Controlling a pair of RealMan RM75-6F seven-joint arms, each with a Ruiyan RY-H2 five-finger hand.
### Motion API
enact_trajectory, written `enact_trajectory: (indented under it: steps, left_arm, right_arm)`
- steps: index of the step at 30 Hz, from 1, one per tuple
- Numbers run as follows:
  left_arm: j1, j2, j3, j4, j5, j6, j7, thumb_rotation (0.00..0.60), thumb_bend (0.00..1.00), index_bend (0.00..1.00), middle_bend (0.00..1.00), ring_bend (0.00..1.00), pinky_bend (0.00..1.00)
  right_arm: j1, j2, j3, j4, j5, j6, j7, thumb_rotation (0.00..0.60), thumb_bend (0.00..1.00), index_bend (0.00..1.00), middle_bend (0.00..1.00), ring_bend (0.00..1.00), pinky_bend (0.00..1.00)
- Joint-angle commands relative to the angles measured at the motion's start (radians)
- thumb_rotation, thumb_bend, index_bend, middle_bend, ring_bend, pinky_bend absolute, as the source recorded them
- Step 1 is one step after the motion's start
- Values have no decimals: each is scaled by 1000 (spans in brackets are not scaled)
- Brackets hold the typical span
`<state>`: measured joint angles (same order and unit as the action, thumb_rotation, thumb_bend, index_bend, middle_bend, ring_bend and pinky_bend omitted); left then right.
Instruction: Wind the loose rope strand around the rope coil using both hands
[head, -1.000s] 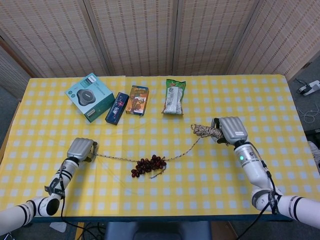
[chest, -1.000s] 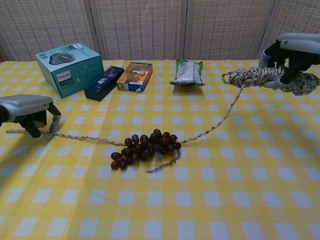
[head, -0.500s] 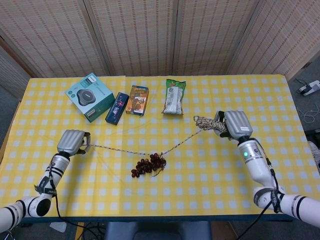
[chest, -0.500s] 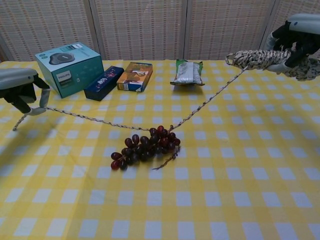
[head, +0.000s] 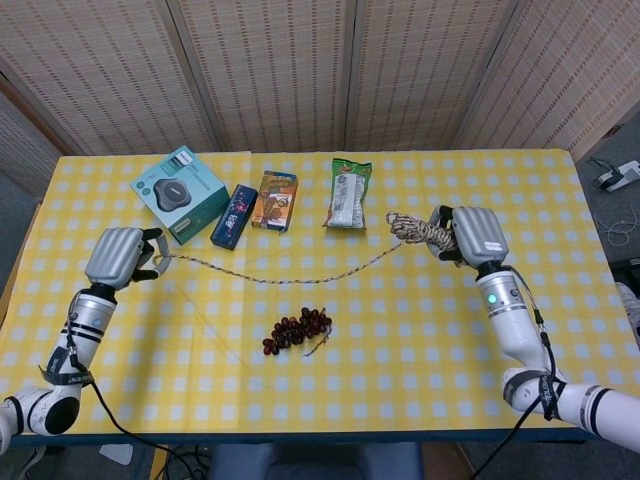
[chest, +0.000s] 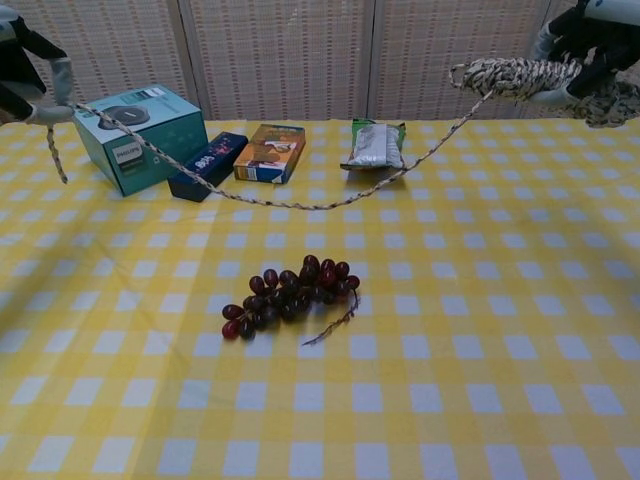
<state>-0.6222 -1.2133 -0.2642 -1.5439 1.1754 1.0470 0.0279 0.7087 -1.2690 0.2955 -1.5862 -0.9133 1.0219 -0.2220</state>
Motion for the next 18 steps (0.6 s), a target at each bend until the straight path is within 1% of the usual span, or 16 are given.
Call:
enact_trajectory:
  steps: [1,8,13,18]
  left_arm:
    - [8,52,-26,-63,29,18,-55,600,377,760,1000,1000,1000]
    - [10,133,-66,-167,83,39,-166,600,377,760,1000,1000,1000]
    - [0,190,-99,-232,95,19,-259,600,376,760,1000,1000,1000]
    - [-14,234,-124,-274,117,19,-291,600,377,759,1000,1000,1000]
  right_arm:
    - [14,-12,13,-7,-1,8,-10,600,502,747,608,507,615]
    - [79,-74,58,-21,23,17,-50,600,503,757,608,508,618]
    - [139,-125,84,-27,30,4,-78,600,497,757,608,508,618]
    - [205,-194,112,-13,54,7,-114,600,493,760,608,508,618]
